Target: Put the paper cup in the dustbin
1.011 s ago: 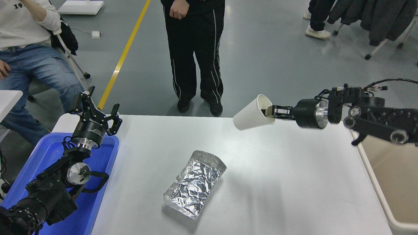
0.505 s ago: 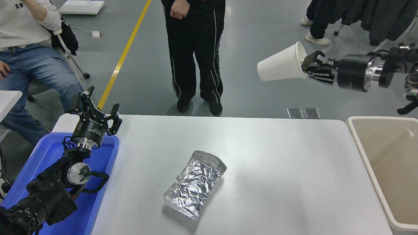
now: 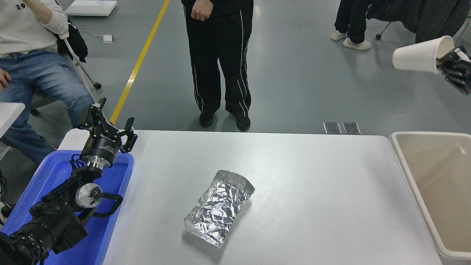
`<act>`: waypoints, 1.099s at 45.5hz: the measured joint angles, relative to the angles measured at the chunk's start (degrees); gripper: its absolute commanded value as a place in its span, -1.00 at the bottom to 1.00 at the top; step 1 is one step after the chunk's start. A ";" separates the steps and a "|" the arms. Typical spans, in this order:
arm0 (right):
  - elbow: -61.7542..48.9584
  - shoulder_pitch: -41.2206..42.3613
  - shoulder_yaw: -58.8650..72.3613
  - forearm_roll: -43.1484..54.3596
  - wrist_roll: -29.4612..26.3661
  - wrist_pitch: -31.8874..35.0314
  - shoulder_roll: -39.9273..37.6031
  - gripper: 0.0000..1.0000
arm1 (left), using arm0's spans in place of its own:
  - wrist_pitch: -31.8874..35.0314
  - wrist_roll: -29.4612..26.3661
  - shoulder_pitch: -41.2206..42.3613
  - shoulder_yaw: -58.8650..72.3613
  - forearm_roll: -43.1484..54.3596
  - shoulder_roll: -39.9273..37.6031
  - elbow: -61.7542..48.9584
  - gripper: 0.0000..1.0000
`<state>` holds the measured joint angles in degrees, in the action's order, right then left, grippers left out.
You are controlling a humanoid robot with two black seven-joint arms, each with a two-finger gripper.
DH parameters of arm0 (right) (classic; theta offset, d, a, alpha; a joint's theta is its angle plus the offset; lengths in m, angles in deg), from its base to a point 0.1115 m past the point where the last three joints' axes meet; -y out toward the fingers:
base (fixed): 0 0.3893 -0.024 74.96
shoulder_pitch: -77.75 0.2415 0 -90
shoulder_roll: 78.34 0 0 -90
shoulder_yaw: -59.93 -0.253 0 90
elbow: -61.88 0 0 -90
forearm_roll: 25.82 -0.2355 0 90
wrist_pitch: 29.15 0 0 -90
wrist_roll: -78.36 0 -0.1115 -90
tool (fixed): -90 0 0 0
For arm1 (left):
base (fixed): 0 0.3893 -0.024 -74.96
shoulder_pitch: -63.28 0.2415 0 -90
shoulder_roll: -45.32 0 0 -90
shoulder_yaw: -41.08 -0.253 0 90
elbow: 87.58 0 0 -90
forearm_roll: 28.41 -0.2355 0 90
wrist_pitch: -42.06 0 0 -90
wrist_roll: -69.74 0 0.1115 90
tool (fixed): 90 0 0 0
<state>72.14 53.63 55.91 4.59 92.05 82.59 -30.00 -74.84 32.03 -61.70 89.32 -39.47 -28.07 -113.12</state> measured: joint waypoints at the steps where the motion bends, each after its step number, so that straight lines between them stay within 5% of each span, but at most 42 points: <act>1: -1.70 -0.64 0.00 -0.61 -0.56 -0.24 0.20 -1.00 | 0.00 0.00 0.00 0.00 -0.01 0.00 0.00 1.00; 27: -13.47 -12.50 -0.05 -5.03 -13.08 -14.88 6.80 -1.00 | 0.00 0.00 0.00 0.00 -0.02 0.00 -0.03 1.00; 50: -14.05 -22.82 -0.72 -6.21 -15.63 -21.73 17.00 -1.00 | 0.00 0.00 0.00 -0.01 -0.01 0.00 -0.02 1.00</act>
<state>58.09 30.81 55.19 -1.62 76.42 60.86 -13.00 -74.84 32.03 -61.70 89.31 -39.48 -28.07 -113.14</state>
